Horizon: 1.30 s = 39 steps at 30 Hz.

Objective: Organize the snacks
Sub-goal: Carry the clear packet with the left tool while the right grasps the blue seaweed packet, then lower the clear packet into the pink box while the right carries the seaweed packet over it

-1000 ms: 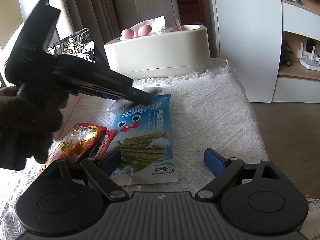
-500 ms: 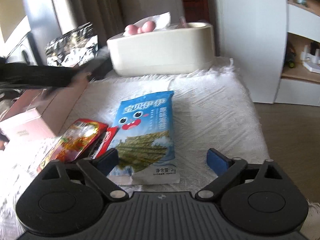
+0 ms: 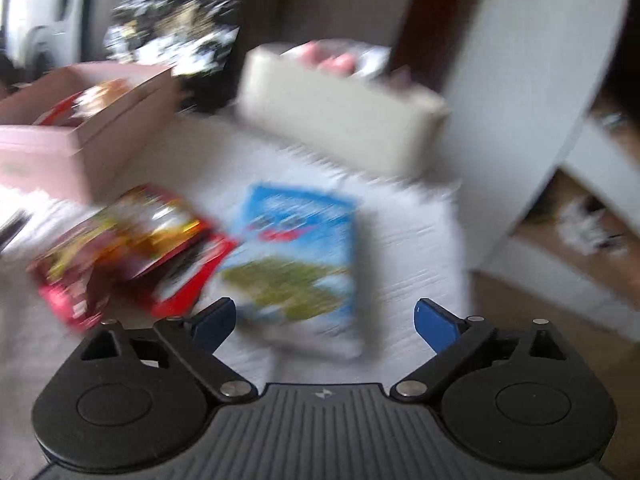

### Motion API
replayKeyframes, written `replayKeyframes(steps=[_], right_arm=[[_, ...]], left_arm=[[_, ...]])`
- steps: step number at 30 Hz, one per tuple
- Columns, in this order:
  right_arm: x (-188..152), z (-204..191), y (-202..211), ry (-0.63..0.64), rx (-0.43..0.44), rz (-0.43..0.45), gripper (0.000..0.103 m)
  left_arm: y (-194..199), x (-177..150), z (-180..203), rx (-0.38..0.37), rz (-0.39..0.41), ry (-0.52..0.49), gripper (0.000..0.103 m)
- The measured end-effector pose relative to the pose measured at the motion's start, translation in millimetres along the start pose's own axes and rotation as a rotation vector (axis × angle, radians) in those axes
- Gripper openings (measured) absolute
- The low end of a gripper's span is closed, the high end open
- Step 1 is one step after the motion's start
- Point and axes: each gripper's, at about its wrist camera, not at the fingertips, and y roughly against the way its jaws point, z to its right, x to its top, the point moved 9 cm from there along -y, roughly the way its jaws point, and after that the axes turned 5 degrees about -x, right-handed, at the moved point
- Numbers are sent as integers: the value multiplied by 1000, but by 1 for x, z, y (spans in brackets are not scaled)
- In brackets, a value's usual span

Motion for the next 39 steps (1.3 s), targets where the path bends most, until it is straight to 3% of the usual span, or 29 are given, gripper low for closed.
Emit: replayKeyframes(steps=[2, 5, 7, 12, 16, 20, 24, 29, 35, 39], right_arm=[[7, 7, 5, 9, -21, 14, 96], [12, 5, 14, -11, 135, 17, 96], [18, 5, 10, -60, 180, -1, 96], [46, -11, -33, -175, 139, -17, 96], [54, -37, -56, -30, 93, -13, 91], [42, -7, -56, -3, -20, 20, 91], [27, 23, -40, -138, 105, 19, 91], [12, 26, -47, -291, 163, -63, 91], [8, 8, -66, -296, 112, -107, 91], [8, 12, -54, -310, 160, -113, 83]], left_arm=[[0, 0, -1, -12, 7, 17, 44], [-1, -3, -4, -14, 8, 37, 44], [-2, -4, -2, -2, 5, 22, 44], [-4, -5, 0, 22, -3, -9, 44], [-3, -6, 0, 10, 3, 6, 44], [-3, -5, -2, -5, 6, 22, 45], [-4, -5, -2, -4, 3, 16, 45], [-7, -6, 2, 18, -6, -18, 46], [-8, -6, 4, 38, -10, -42, 46], [-9, -6, 6, 53, -16, -65, 46]])
